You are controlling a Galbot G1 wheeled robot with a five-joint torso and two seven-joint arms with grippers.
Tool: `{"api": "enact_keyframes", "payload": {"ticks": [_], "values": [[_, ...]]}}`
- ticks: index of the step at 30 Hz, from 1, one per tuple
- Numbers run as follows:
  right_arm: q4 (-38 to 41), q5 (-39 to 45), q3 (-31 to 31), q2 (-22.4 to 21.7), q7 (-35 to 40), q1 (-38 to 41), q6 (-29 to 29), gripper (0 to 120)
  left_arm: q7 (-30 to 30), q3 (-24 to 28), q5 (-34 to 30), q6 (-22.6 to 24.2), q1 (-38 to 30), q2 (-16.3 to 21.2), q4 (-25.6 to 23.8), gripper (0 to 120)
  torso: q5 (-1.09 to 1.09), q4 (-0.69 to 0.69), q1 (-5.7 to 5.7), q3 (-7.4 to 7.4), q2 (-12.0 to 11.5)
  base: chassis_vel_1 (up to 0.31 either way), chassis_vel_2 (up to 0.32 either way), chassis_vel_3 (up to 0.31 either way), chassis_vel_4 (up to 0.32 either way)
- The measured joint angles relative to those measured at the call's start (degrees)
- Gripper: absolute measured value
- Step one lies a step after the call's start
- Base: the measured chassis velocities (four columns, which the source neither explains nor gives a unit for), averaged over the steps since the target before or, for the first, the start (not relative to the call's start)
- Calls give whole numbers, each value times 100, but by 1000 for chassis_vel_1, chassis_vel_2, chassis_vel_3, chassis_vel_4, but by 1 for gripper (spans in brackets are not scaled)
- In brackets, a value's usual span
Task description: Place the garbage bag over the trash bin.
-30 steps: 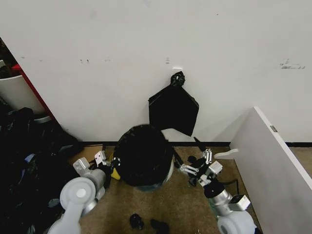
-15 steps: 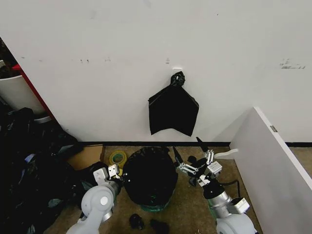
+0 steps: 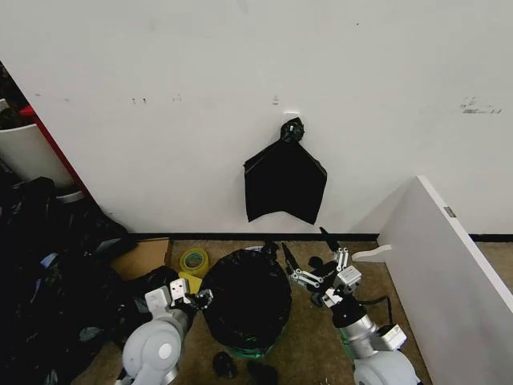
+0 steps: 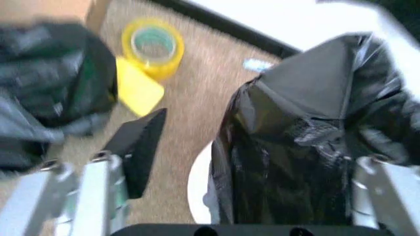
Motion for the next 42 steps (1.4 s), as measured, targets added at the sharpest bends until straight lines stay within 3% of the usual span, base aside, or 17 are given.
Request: {"api": "enact_keyframes", "payload": {"ticks": [3, 6, 11, 16, 20, 21, 23, 26, 27, 31, 37, 42], "values": [[-2, 0, 28, -1, 147, 21, -37, 100, -11, -87, 174, -21, 127, 147, -562, 91, 0, 0, 0, 0, 0, 0, 0, 0, 0], [0, 3, 26, -2, 278, 23, -122, 100, -89, -75, 313, -35, 171, 205, -778, 98, 1, 0, 0, 0, 0, 0, 0, 0, 0], [15, 12, 34, -7, 321, 12, -142, 100, -194, -27, 315, -93, 198, 205, -570, 100, -2, 0, 0, 1, 0, 0, 0, 0, 0], [85, 11, 86, -25, 456, -35, -168, 100, 335, -22, 774, -625, 378, 142, -609, 100, -1, -1, 0, 1, 0, 0, 0, 0, 0], [365, -243, 53, -32, 1333, -114, -816, 100, 1719, -76, 2819, -2681, 528, 117, -333, 100, 1, 0, 0, 1, 0, 0, 0, 0, 0], [512, -326, 33, -22, 1784, -127, -1123, 100, 2287, -146, 3565, -3547, 503, 79, -179, 100, -1, 0, 0, 0, 0, 0, 0, 0, 0], [589, -633, 100, 30, 2221, -100, -1352, 100, 2957, -192, 4354, -4661, 427, -28, -91, 100, -1, -1, 1, 1, 0, 0, 0, 0, 0], [561, -990, 209, 85, 2370, -54, -1365, 100, 3110, -213, 4580, -5006, 404, -98, -96, 100, 1, -2, 1, 0, 0, 0, 0, 0, 0], [475, -1462, 401, 172, 2469, -11, -1294, 100, 3139, -226, 4625, -5208, 425, -186, -152, 100, 1, -1, 1, 1, 0, 0, 0, 0, 0], [486, -1645, 642, 251, 2371, -50, -1214, 100, 3091, -230, 4392, -5269, 509, -251, -250, 100, 0, 0, 1, 0, 0, 0, 0, 0, 0], [324, -1304, 1154, 422, 2029, -142, -1220, 100, 3048, -258, 3368, -5189, 396, -219, -249, 100, 0, -1, 1, 0, 0, 0, 0, 0, 0], [402, -1032, 1263, 516, 2023, -277, -1354, 100, 3044, -275, 3370, -5095, 330, -215, -147, 100, -1, -1, 1, 0, 0, 0, 0, 0, 0]]}}
